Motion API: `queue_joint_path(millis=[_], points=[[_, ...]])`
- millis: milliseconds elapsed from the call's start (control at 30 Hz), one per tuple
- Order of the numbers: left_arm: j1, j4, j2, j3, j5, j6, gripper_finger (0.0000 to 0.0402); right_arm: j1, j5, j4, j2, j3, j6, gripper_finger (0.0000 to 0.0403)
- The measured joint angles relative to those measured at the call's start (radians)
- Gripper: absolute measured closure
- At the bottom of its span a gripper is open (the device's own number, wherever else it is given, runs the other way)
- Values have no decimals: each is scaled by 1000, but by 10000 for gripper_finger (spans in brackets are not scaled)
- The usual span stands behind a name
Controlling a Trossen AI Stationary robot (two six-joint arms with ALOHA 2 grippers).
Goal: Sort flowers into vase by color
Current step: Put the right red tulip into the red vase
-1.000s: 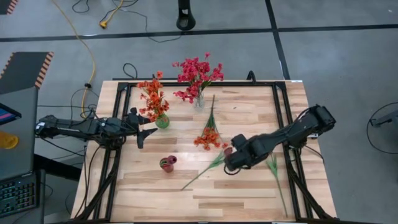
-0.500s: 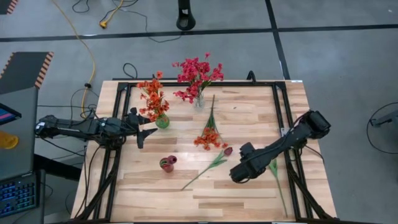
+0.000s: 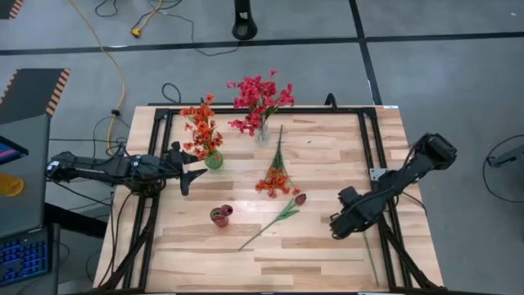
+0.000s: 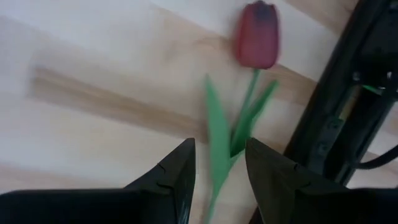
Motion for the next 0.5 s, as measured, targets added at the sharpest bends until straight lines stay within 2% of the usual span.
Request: queue_joint_path(millis=[200, 500], points=[[0, 0, 0, 0, 0, 0, 198, 13, -55, 52, -36, -113, 28, 237], [0, 0, 0, 0, 0, -2, 198, 13, -85, 165, -38, -205, 27, 237]])
